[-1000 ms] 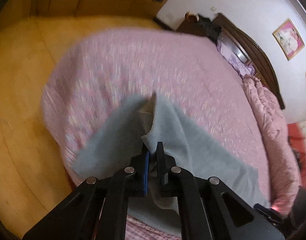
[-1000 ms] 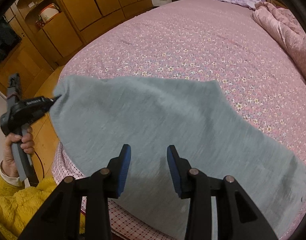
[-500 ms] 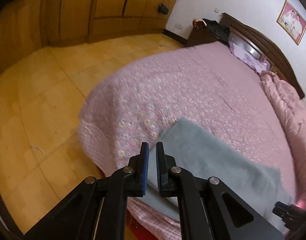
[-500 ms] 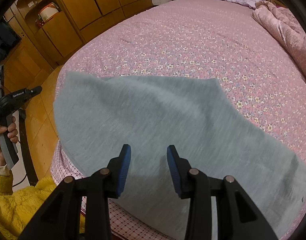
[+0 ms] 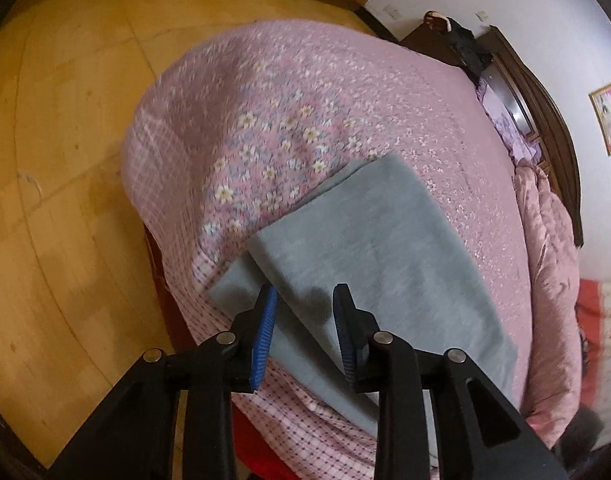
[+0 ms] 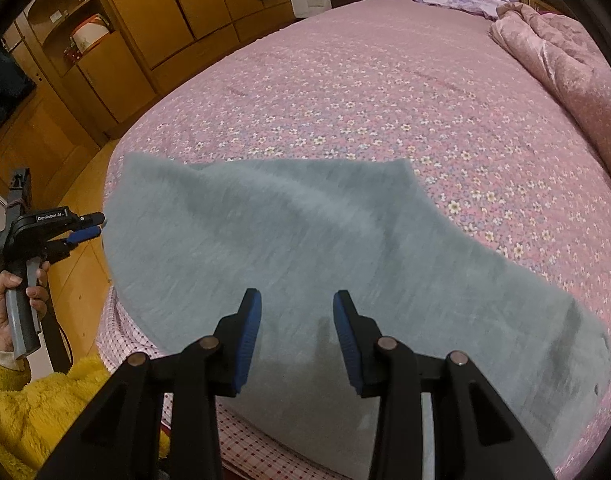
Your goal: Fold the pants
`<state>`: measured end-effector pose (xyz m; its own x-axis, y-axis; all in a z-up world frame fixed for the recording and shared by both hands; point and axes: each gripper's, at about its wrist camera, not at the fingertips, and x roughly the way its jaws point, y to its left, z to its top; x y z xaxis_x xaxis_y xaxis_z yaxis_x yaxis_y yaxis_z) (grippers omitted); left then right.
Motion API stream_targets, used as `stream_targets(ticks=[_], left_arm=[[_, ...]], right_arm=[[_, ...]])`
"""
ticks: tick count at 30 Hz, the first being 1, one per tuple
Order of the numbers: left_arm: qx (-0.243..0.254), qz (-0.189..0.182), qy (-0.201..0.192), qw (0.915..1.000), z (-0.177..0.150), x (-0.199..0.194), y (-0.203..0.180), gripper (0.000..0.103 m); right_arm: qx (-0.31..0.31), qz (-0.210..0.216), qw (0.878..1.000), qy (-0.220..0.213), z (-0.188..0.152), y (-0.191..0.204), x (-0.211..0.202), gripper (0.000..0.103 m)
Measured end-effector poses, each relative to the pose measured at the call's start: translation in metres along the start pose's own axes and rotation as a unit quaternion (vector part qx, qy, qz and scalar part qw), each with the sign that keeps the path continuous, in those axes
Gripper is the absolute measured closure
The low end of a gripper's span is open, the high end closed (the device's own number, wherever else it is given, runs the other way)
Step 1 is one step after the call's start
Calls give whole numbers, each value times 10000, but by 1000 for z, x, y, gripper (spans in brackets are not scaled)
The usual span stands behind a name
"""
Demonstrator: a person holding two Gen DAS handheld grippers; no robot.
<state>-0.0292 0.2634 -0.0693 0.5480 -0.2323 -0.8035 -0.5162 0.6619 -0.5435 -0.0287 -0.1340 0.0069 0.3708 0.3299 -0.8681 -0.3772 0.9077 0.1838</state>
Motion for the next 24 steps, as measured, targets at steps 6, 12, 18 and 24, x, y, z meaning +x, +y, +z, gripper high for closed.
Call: stream_targets(ticks=[6, 12, 18, 24], left_arm=[[-184, -29, -17, 9998, -4, 11, 2, 81], [-198, -377, -228, 9988, -2, 1, 0, 103], [298, -415, -735, 9960, -9, -58, -8, 103], [760, 325, -436, 9956, -21, -16, 5, 103]], right_arm=[[18, 4, 10000, 11, 0, -1, 1, 64], [13, -9, 10000, -57, -1, -1, -2, 64], [91, -25, 9998, -179, -2, -7, -11, 64], [157, -10, 9997, -181, -7, -11, -12, 64]])
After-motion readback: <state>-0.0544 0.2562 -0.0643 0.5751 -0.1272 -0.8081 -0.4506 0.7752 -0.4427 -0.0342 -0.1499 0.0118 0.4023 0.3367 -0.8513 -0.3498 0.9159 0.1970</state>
